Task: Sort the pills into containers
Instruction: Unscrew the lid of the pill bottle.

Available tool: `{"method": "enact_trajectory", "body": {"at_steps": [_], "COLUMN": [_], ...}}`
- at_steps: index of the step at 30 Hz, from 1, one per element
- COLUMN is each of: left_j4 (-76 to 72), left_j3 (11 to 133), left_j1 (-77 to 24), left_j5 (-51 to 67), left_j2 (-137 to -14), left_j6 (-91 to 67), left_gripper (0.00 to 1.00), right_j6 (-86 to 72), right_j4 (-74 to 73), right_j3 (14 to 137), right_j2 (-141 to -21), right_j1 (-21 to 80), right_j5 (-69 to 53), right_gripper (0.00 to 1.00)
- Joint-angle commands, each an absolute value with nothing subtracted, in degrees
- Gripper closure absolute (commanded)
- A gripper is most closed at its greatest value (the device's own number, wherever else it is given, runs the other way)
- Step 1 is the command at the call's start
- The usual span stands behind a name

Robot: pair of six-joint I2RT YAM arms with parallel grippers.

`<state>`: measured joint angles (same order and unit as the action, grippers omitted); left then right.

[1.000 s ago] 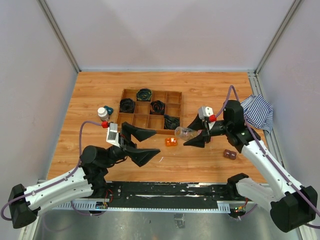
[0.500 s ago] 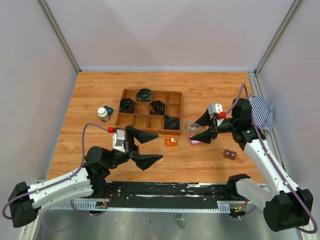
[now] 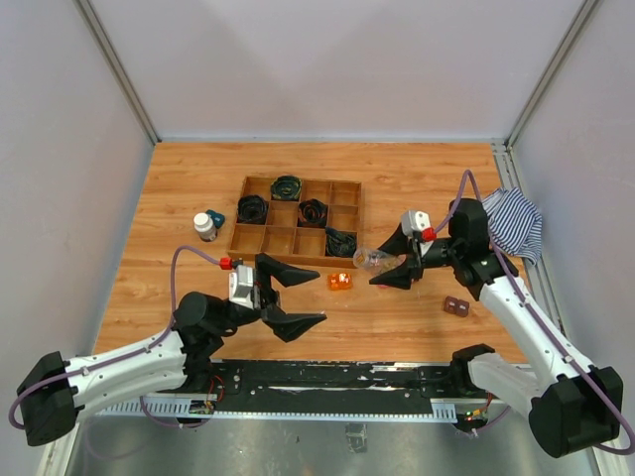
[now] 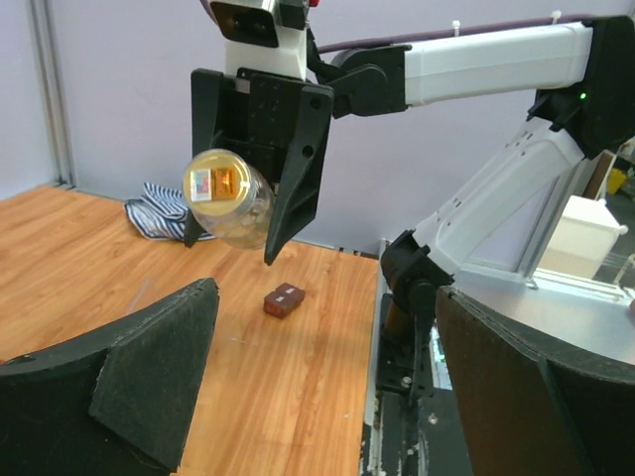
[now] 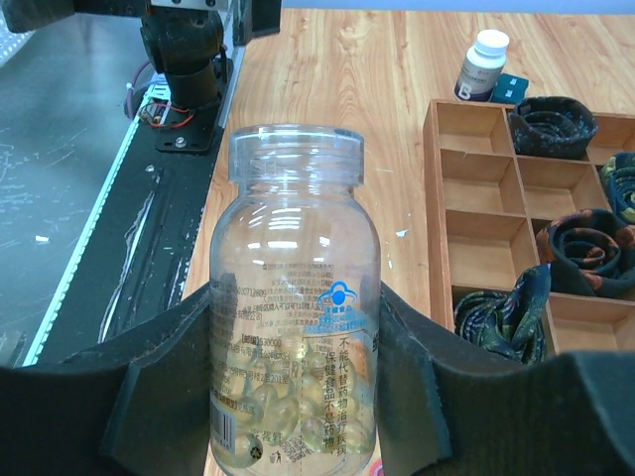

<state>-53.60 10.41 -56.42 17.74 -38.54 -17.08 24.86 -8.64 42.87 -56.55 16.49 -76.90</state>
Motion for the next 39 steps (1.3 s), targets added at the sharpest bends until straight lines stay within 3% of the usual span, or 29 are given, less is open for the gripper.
{"method": "enact_trajectory", "body": {"at_steps": [1,14,22,31,39], "left_j4": [-46.65,-43.08,-43.23,-36.84,-28.62], "left_j3": [15.07,14.93,18.36,28.92,35.49], "left_j1": [-56.34,-56.34,-56.37,-56.34,-55.89], "left_j5": [19.11,21.0,21.25,16.54,24.85], "left_j2": [-38.58,-36.03,-44.77,-54.24,-59.12], "left_j6": [-7.64,2.88,12.01,14.63,15.8], "left_gripper": [0.01,0.01,0.05,0.21,0.26], "right_j6": [26.25,29.07,32.83,37.06,37.4], "right_j4": [-6.06,-6.93,-10.64,-13.67,-13.93], "right_j3": [41.17,40.56,41.33,41.79,41.84], "right_j2": [-55.69,-55.62,-55.59,-56.42,-56.54], "right_j1": [17.72,19.33,19.97,22.13,22.97], "right_j5": [-78.1,-80.68,-80.74,-78.82,-78.1], "right_gripper": [0.99,0.99,0.99,0.99,0.99]}}
